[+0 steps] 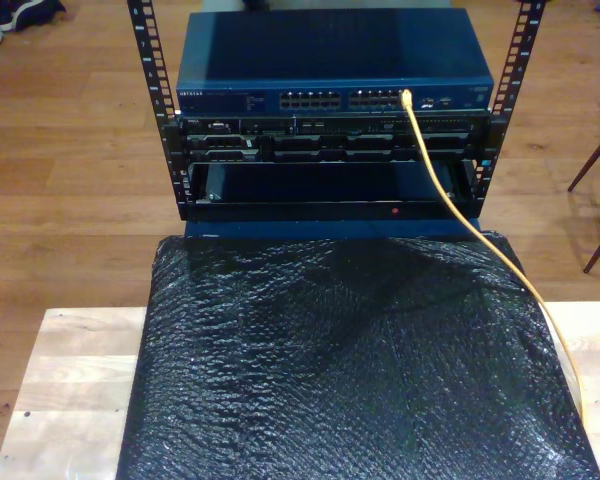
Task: Grab the cable and plug it in
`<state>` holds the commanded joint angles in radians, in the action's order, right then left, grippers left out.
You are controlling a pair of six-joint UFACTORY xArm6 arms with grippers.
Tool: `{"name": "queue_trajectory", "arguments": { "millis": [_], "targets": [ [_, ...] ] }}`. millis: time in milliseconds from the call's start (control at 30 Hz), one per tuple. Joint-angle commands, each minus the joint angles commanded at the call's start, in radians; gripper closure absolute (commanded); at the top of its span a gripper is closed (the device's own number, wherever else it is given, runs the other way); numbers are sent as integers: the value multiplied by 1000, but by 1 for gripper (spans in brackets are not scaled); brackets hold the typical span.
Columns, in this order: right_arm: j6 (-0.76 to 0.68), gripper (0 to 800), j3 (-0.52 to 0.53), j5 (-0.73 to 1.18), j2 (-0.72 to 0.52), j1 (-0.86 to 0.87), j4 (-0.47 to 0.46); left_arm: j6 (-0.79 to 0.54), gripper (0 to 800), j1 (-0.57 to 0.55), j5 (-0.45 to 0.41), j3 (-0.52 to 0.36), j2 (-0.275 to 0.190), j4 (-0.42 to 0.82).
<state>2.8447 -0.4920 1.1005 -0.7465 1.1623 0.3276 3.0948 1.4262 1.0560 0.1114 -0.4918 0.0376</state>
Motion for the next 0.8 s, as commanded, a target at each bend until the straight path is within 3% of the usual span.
{"name": "queue_trajectory", "arguments": {
  "millis": [400,800],
  "targets": [
    [26,2,49,51,25,69,-218,0,0,0,0,0,0,0],
    [190,2,137,54,20,233,-241,0,0,0,0,0,0,0]
  ]
}}
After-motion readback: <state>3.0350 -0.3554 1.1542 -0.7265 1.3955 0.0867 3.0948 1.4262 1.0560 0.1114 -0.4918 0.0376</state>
